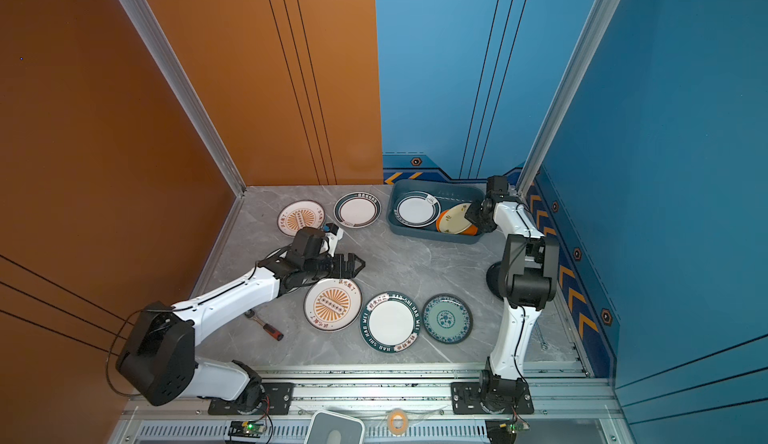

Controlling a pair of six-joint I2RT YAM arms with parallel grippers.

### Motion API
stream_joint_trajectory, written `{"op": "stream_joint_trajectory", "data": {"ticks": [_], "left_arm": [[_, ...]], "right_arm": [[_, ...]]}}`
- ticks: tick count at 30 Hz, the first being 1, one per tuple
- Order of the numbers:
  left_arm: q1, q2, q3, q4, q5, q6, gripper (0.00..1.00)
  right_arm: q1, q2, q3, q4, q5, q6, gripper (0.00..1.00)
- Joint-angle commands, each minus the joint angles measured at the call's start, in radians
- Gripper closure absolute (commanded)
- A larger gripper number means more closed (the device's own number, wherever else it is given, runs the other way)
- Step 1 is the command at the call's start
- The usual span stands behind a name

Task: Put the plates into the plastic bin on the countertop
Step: 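Carry the cream plate with the right gripper into the teal bin and lower it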

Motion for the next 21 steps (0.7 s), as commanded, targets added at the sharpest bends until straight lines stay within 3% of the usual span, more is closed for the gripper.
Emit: {"op": "stream_joint_trajectory", "data": {"ticks": [1,21], "left_arm": [[0.01,0.002,0.003,-0.025,0.025,0.024,0.01],[0.015,0.007,0.005,-0.041,0.027,0.031,0.01]], "right_arm": [[0.0,0.039,0.022,-0.027,0.026,0.01,0.87],[-0.029,0.027,-0.026,-0.05,0.09,-0.002,0.65]]}}
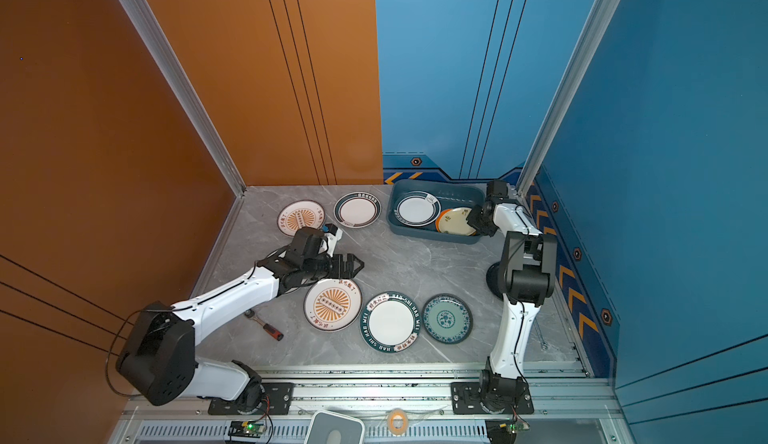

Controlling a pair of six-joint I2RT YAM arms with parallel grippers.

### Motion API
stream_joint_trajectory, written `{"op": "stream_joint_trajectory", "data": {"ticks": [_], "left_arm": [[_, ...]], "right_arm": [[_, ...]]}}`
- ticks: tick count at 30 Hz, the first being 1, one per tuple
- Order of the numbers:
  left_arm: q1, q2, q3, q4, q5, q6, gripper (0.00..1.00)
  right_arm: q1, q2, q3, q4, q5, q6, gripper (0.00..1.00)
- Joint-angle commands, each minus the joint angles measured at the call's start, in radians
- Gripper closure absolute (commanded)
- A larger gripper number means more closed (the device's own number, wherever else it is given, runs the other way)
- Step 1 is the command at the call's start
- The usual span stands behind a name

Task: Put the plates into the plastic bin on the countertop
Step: 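Carry the cream plate with the right gripper into the teal bin and lower it, then open the right gripper and raise it out of the bin toward the dark plate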

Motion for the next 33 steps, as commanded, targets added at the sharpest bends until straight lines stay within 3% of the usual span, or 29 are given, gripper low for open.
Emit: {"op": "stream_joint_trajectory", "data": {"ticks": [1,16,33], "left_arm": [[0.006,0.007,0.004,-0.024,0.023,0.023,0.01],[0.006,0.008,0.001,-0.026,0.023,0.024,0.0],[-0.008,0.005,0.003,-0.03,0.045,0.069,0.0]], "right_arm": [[-0.014,-0.022,-0.024,-0.046,0.072,-0.01,0.64],[-0.006,-0.064,0.003,-0.109,0.182,-0.051,0.51],[0.138,-0.112,0.119,-0.222,0.509,-0.182,0.5]]}}
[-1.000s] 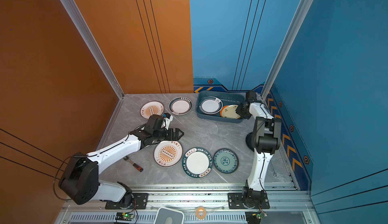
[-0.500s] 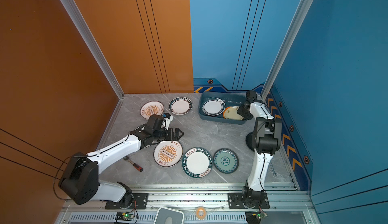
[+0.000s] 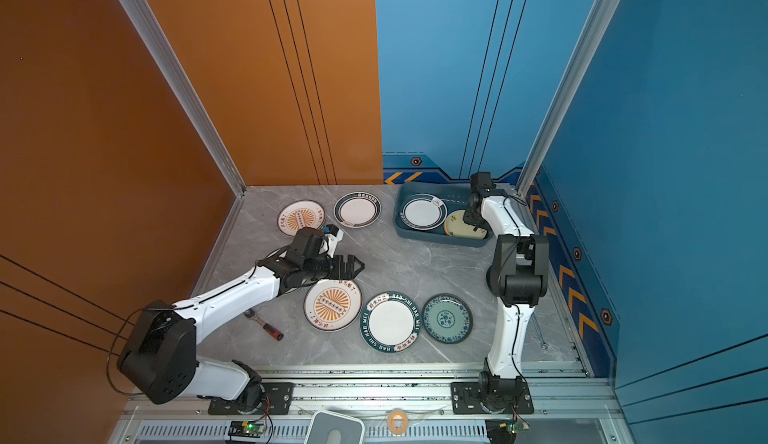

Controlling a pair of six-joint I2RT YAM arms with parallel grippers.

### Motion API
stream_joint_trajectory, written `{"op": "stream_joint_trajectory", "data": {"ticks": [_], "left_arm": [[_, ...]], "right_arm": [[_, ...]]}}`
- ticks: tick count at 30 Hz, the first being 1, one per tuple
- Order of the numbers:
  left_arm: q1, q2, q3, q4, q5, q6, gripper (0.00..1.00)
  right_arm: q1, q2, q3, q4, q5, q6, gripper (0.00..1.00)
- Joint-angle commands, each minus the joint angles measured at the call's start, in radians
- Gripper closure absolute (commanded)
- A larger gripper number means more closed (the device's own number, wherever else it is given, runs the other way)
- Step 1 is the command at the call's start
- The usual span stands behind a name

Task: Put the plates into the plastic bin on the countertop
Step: 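Open the right gripper and raise it out of the bin toward the dark plate, then move the right gripper to the green-rimmed HAO SHI HAO WEI plate's edge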

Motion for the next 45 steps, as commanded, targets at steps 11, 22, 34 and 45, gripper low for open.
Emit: {"op": "stream_joint_trajectory", "data": {"ticks": [11,22,34,45], "left_arm": [[-0.082,0.058,0.037,-0.078,0.083,0.129,0.0],[-0.165,0.199,0.101,-0.092,0.176,0.241,0.05],[-0.173,0.396,0.259,-0.131,0.292,0.31,0.19],[-0.131,0.309,0.205,-0.088,0.243,0.267,0.15]], "right_arm": [[-0.077,-0.304,-0.177,-0.044,0.025,-0.031,0.49],[-0.099,-0.55,-0.515,0.106,-0.175,0.02,0.5],[-0.033,-0.731,-0.721,0.127,-0.319,0.043,0.5],[0.289,-1.01,-0.931,0.101,-0.495,0.283,0.51]]}}
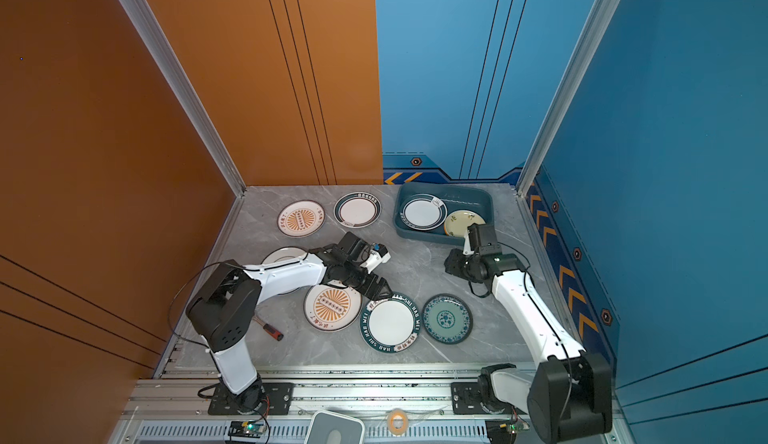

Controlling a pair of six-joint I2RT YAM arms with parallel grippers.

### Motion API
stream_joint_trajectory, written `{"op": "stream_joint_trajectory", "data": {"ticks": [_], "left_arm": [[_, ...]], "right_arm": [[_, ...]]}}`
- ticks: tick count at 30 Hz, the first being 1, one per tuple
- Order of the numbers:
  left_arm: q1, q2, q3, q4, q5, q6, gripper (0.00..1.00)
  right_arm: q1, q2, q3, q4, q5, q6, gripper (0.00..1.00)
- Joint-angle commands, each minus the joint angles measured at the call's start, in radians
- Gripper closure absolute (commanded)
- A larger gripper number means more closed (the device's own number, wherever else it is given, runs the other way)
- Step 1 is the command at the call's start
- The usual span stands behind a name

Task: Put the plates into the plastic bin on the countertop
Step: 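Move the right gripper to the green-rimmed HAO SHI HAO WEI plate's edge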

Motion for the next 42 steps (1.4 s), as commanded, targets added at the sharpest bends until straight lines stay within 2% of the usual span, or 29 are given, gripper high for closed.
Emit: {"op": "stream_joint_trajectory", "data": {"ticks": [1,6,9,12,16,22,30,42], "left_arm": [[0.03,-0.074,-0.026,0.034,-0.005,-0.027,0.15],[0.071,-0.136,-0.044,0.068,-0.025,-0.088,0.1],[0.092,-0.158,-0.046,0.114,-0.049,-0.112,0.1],[0.106,-0.175,-0.043,0.114,-0.063,-0.118,0.09],[0.11,-0.182,-0.034,0.106,-0.06,-0.125,0.09],[0.109,-0.197,-0.038,0.094,-0.057,-0.128,0.09],[0.111,-0.203,-0.049,0.091,-0.063,-0.125,0.09],[0.116,-0.189,-0.046,0.092,-0.057,-0.123,0.09]], "right_arm": [[0.109,-0.137,-0.095,-0.014,-0.031,0.185,0.51],[0.341,-0.374,-0.248,-0.005,0.095,0.462,0.52],[0.544,-0.462,-0.319,0.011,0.204,0.628,0.52],[0.723,-0.486,-0.37,0.028,0.331,0.749,0.52],[0.852,-0.445,-0.425,0.073,0.413,0.837,0.52],[0.914,-0.364,-0.457,0.124,0.462,0.906,0.53],[0.917,-0.312,-0.527,0.22,0.473,0.962,0.55],[0.909,-0.203,-0.57,0.355,0.478,0.983,0.57]]}}
